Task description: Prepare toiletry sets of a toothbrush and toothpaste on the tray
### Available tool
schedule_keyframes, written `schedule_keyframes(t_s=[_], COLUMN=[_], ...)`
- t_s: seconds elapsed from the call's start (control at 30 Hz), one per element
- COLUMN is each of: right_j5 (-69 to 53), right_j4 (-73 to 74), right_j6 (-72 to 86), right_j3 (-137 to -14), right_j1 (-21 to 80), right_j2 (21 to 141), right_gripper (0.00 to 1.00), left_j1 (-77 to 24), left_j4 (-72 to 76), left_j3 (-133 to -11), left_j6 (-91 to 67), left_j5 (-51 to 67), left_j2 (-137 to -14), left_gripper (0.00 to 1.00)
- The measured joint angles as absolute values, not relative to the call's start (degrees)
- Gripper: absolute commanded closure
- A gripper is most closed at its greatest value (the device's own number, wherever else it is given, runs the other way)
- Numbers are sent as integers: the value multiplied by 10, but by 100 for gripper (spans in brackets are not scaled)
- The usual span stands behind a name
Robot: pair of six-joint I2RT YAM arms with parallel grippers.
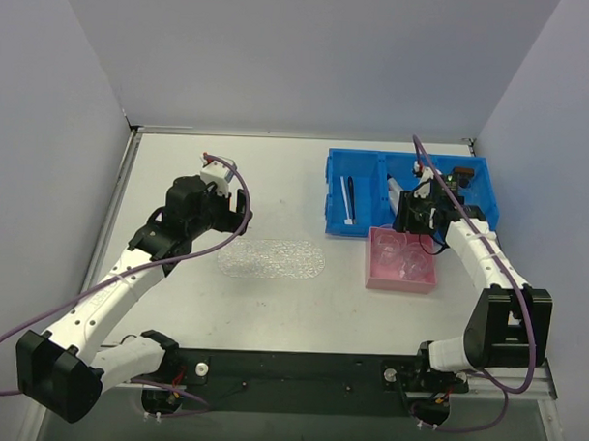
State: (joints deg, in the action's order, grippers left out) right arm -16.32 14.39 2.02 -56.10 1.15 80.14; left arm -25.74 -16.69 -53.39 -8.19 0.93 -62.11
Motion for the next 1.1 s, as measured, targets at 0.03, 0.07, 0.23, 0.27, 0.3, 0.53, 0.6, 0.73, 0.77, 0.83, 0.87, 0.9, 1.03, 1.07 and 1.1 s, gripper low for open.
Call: schedule_keyframes(t_s=[0.03,0.07,0.23,0.27,0.3,0.53,0.6,0.73,0.77,0.83,0.87,0.9,1.03,1.07,1.1], right_j5=[-163,-163,-163,-162,-161,-159,-159,-159,-159,-159,-160,-160,-164,-166,-167], right_j4=[142,141,138,138,138,137,136,136,136,136,135,135,135,135,136], right_j6=[18,17,14,14,14,14,14,14,14,14,14,14,13,13,12], right_j3=[-559,-558,-557,-557,-557,-552,-552,-552,-552,-552,-552,-552,-552,-552,-552], right_j1=[11,11,11,11,11,11,11,12,12,12,12,12,12,12,12], right_j2=[801,801,803,805,807,813,818,831,833,834,834,834,834,834,834], right_gripper=[59,59,62,62,63,66,67,70,71,75,76,79,85,87,89], left_j1=[-257,-257,-257,-257,-257,-257,-257,-257,-257,-257,-257,-257,-257,-257,-257], left_j4=[-167,-167,-167,-167,-167,-167,-167,-167,-167,-167,-167,-167,-167,-167,-167], left_j3=[-534,-534,-534,-534,-534,-534,-534,-534,-534,-534,-534,-534,-534,-534,-534], left_j6=[-82,-82,-81,-81,-81,-81,-81,-81,-81,-81,-81,-81,-81,-81,-81], left_j5=[9,9,10,10,10,10,10,10,10,10,10,10,10,10,10], left_j2=[-622,-623,-623,-624,-624,-624,-625,-625,-625,-625,-625,-625,-627,-627,-628], left_gripper=[13,13,13,13,13,13,13,13,13,13,13,13,13,13,13])
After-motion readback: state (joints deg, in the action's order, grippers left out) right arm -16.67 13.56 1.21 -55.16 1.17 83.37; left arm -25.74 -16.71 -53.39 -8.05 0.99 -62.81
